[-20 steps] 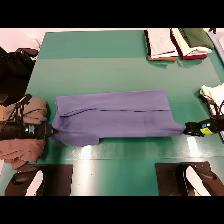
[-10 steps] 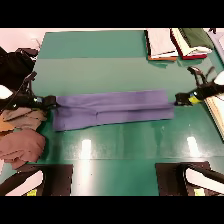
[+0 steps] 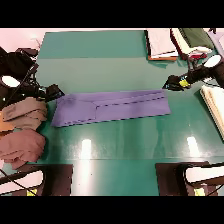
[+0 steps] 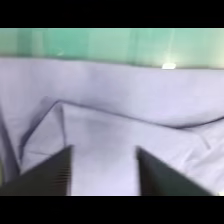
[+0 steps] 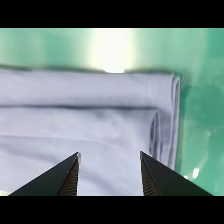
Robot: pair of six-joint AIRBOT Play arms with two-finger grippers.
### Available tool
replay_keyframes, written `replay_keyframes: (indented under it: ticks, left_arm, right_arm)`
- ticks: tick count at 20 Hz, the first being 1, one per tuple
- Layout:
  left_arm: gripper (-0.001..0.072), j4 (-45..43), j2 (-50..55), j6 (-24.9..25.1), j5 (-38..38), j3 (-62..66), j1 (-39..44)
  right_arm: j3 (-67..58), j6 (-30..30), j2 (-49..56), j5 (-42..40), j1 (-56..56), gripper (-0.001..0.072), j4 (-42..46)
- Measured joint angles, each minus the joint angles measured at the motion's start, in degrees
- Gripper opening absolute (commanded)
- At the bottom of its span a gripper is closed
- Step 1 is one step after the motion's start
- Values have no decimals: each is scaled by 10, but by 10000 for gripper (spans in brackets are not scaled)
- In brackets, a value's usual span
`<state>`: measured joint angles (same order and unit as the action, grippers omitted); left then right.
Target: Fold the shirts.
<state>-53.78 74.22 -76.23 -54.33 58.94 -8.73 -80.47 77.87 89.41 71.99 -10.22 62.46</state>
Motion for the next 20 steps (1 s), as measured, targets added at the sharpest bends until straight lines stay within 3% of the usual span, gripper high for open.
replay_keyframes:
  ticks: [1,4,9,10,12,14,20]
  left_arm:
    - [22,4,1,0,-5,6,0]
    - [23,14,4,0,-23,15,0]
    - [23,25,5,0,-19,19,52]
    - [22,27,5,-6,-6,20,71]
    - [22,28,5,-23,30,20,114]
    - [22,29,9,-35,68,22,157]
    - [22,31,87,-57,112,80,258]
  right_arm:
    - [-1,-8,4,13,-14,456,-9]
    - [25,-28,11,44,-66,518,-28]
    - [104,-70,43,54,-126,509,-95]
    - [116,-80,54,55,-126,484,-122]
    - [130,-97,71,47,-114,331,-165]
    - [134,-112,82,27,-91,18,-180]
    - [66,-142,47,33,-52,18,-204]
